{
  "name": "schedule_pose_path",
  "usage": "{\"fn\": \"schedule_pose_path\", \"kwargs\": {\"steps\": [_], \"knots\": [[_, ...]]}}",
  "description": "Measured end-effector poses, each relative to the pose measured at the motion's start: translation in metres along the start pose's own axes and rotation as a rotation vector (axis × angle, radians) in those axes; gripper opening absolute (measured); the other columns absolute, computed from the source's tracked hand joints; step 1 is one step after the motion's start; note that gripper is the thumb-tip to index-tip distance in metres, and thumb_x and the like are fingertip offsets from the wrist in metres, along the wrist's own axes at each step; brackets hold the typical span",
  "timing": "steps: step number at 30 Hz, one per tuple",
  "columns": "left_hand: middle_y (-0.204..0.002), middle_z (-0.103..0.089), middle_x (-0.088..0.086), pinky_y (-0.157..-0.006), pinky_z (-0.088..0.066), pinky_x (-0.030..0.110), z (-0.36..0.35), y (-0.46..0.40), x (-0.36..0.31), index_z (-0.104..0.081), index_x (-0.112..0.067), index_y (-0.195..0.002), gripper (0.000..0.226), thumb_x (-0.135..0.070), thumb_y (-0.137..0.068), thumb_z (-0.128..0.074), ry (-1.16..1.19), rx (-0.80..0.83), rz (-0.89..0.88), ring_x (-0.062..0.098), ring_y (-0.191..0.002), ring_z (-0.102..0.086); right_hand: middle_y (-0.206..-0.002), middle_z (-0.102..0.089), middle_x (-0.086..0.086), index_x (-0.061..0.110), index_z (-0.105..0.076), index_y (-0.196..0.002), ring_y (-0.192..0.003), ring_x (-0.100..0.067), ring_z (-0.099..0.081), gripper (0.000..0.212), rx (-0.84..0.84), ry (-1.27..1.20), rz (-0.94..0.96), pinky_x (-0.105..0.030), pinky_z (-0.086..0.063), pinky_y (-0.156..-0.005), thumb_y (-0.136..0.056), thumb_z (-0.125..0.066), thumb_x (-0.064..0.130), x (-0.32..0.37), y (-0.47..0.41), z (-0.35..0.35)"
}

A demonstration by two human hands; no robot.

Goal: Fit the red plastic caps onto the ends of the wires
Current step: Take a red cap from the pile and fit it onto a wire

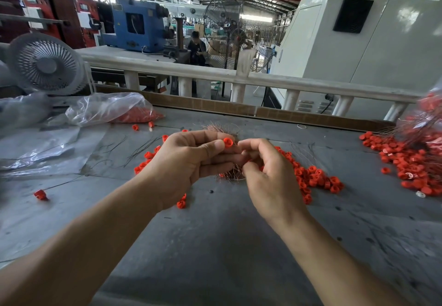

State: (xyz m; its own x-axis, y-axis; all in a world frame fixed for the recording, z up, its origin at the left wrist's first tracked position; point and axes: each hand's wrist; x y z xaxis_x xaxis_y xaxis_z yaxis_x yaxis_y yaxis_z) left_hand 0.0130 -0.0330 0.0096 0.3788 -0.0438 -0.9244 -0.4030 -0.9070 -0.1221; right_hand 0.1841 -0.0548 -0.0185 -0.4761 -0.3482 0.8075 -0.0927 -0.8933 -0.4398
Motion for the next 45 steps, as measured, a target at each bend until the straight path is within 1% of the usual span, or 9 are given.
{"fn": "schedule_pose_path", "kwargs": {"steps": [9, 12, 17, 20, 23, 30, 36, 42, 45], "knots": [[-0.105, -0.075, 0.023, -0.077, -0.062, 0.028, -0.001, 0.001, 0.0, -0.067, 0.003, -0.107, 0.024, -0.01, -0.087, -0.06, -0.004, -0.041, 0.004, 0.028, -0.099, -0.076, -0.097, -0.07, 0.014, 0.027, -0.069, -0.111, -0.093, 0.001, -0.064, 0.035, -0.05, 0.073, 0.004, -0.017, -0.05, -0.082, -0.09, -0.056, 0.002, 0.0, -0.001, 0.0], [-0.107, -0.075, 0.024, -0.076, -0.062, 0.029, 0.0, 0.0, 0.001, -0.066, 0.004, -0.109, 0.02, -0.005, -0.094, -0.057, -0.013, -0.058, 0.01, 0.029, -0.1, -0.075, -0.092, -0.068, 0.014, 0.027, -0.069, -0.108, -0.086, -0.002, -0.064, 0.029, -0.148, 0.156, -0.007, -0.022, -0.052, -0.078, -0.09, -0.058, 0.007, -0.003, -0.006, 0.005], [-0.107, -0.075, 0.024, -0.077, -0.062, 0.029, 0.001, -0.001, 0.002, -0.067, 0.003, -0.107, 0.027, -0.01, -0.083, -0.062, -0.011, -0.066, 0.009, 0.03, -0.101, -0.075, -0.087, -0.068, 0.012, 0.026, -0.069, -0.098, -0.077, -0.009, -0.062, 0.015, -0.287, 0.36, -0.07, -0.031, -0.051, -0.068, -0.091, -0.06, 0.015, -0.014, -0.015, 0.022], [-0.108, -0.074, 0.024, -0.08, -0.063, 0.032, 0.003, -0.002, 0.003, -0.067, 0.003, -0.107, 0.029, -0.011, -0.082, -0.064, 0.0, -0.079, 0.006, 0.031, -0.102, -0.075, -0.086, -0.065, 0.011, 0.026, -0.07, -0.089, -0.076, -0.015, -0.058, 0.015, -0.267, 0.549, -0.147, -0.028, -0.039, -0.065, -0.089, -0.061, 0.015, -0.025, -0.021, 0.035], [-0.108, -0.074, 0.025, -0.08, -0.063, 0.032, 0.005, -0.003, 0.003, -0.067, 0.003, -0.108, 0.03, -0.011, -0.082, -0.064, 0.003, -0.084, 0.007, 0.032, -0.102, -0.075, -0.091, -0.068, 0.007, 0.028, -0.073, -0.086, -0.08, -0.017, -0.059, 0.016, -0.201, 0.607, -0.205, -0.028, -0.041, -0.068, -0.09, -0.062, 0.016, -0.035, -0.025, 0.044], [-0.108, -0.075, 0.024, -0.077, -0.062, 0.029, 0.005, -0.003, 0.006, -0.068, 0.002, -0.106, 0.029, -0.012, -0.081, -0.065, -0.017, -0.077, 0.009, 0.032, -0.102, -0.075, -0.084, -0.058, 0.016, 0.032, -0.075, -0.082, -0.086, -0.015, -0.06, 0.01, -0.048, 0.68, -0.095, -0.025, -0.035, -0.071, -0.087, -0.073, 0.024, -0.037, -0.024, 0.036], [-0.109, -0.075, 0.023, -0.078, -0.062, 0.029, 0.007, -0.005, 0.008, -0.068, 0.002, -0.108, 0.028, -0.013, -0.084, -0.065, -0.041, -0.063, 0.006, 0.032, -0.104, -0.074, -0.087, -0.061, 0.009, 0.032, -0.074, -0.08, -0.099, -0.021, -0.057, 0.012, 0.023, 0.808, -0.058, -0.034, -0.045, -0.088, -0.085, -0.077, 0.043, -0.033, -0.021, 0.025], [-0.109, -0.074, 0.024, -0.078, -0.061, 0.029, 0.008, -0.006, 0.01, -0.068, 0.001, -0.109, 0.029, -0.014, -0.084, -0.067, -0.049, -0.054, 0.0, 0.033, -0.105, -0.074, -0.083, -0.069, 0.011, 0.029, -0.07, -0.077, -0.092, -0.019, -0.063, 0.011, 0.005, 0.813, -0.046, -0.033, -0.05, -0.084, -0.088, -0.068, 0.03, -0.03, -0.021, 0.023], [-0.109, -0.074, 0.024, -0.078, -0.061, 0.029, 0.008, -0.006, 0.011, -0.071, 0.0, -0.104, 0.026, -0.015, -0.083, -0.068, -0.051, -0.047, -0.005, 0.033, -0.105, -0.074, -0.074, -0.071, 0.012, 0.025, -0.071, -0.078, -0.076, -0.008, -0.066, 0.009, -0.069, 0.497, -0.035, -0.029, -0.053, -0.072, -0.088, -0.072, 0.024, -0.028, -0.023, 0.027]]}}
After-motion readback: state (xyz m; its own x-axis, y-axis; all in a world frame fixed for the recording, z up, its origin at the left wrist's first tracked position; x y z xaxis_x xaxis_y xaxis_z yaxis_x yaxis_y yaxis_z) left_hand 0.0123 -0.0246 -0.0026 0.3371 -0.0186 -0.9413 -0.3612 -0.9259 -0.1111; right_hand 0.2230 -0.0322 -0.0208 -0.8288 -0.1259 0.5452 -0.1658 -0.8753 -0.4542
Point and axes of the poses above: each hand's wrist, its own y-axis away from the middle knuckle, its own z-axis out of the back of the hand, x = y × z
